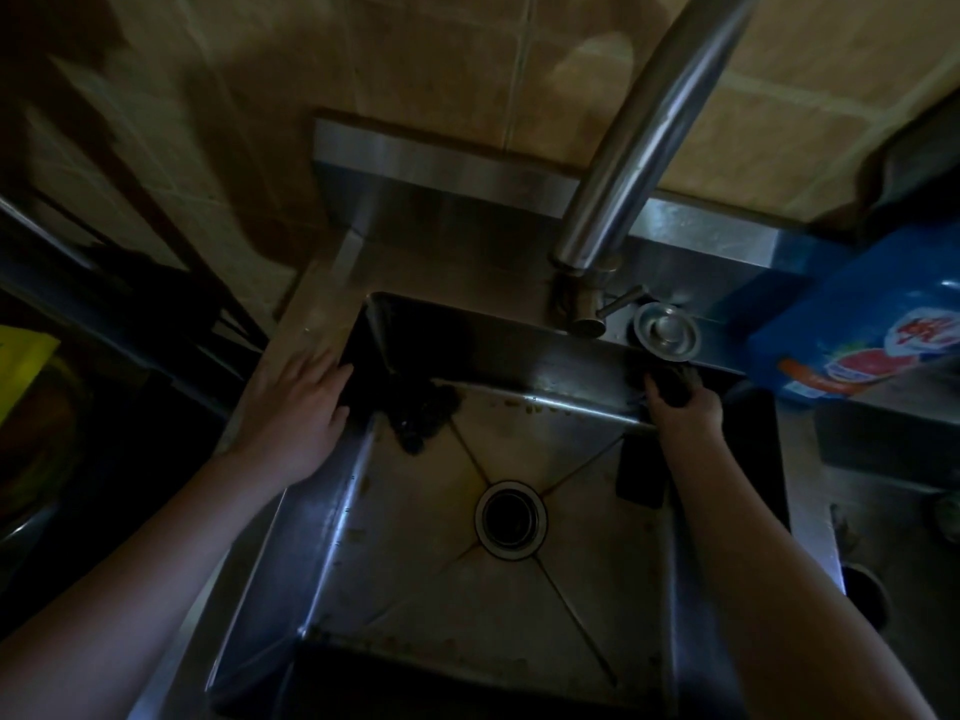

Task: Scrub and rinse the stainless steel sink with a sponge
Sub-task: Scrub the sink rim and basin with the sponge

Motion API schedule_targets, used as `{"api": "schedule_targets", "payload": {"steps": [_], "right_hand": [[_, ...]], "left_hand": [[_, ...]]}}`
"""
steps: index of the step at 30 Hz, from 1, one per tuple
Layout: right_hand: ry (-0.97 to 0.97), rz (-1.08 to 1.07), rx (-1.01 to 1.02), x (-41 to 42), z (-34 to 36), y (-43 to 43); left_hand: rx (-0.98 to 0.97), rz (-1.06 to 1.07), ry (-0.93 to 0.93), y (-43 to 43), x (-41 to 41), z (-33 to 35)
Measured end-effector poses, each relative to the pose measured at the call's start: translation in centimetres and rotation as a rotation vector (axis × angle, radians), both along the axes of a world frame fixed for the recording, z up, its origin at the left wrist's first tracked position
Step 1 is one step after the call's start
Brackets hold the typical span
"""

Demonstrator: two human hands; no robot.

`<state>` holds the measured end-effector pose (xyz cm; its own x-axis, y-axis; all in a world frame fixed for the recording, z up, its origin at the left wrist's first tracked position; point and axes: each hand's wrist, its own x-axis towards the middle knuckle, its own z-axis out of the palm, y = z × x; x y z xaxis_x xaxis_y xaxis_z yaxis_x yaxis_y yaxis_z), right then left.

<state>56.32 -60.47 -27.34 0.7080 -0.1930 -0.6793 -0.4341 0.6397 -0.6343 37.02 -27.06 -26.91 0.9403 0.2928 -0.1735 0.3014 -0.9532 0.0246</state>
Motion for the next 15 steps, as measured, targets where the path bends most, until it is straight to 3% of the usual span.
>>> {"api": "schedule_targets", "payload": {"steps": [1, 2, 4, 6, 7, 12, 15], "right_hand": [[0.057, -0.120, 0.094, 0.4, 0.2, 1.0], [0.090, -0.029, -0.054, 0.2, 0.1, 2.0], [-0.053, 0.374, -0.652, -1.0, -0.3, 3.2], [-0.324, 0.775, -1.004, -2.6, -1.0, 4.0], [-0.361, 0.870, -1.049, -2.9, -1.5, 4.7], [-0.365, 0.936, -0.920, -4.0, -1.9, 9.1], [-0.263, 0.890, -0.849, -3.4, -2.7, 9.7]], "left_hand": [[0.002, 0.002, -0.003, 0.0, -0.1, 0.1], [0.002, 0.007, -0.007, 0.1, -0.1, 0.1], [0.004, 0.011, -0.007, 0.2, -0.2, 0.3], [0.010, 0.006, -0.005, 0.4, -0.3, 0.3], [0.011, 0.006, -0.007, 0.4, -0.4, 0.4], [-0.002, 0.035, -0.015, 0.6, -0.7, 0.3], [-0.010, 0.011, -0.028, 0.3, -0.5, 0.1]]}}
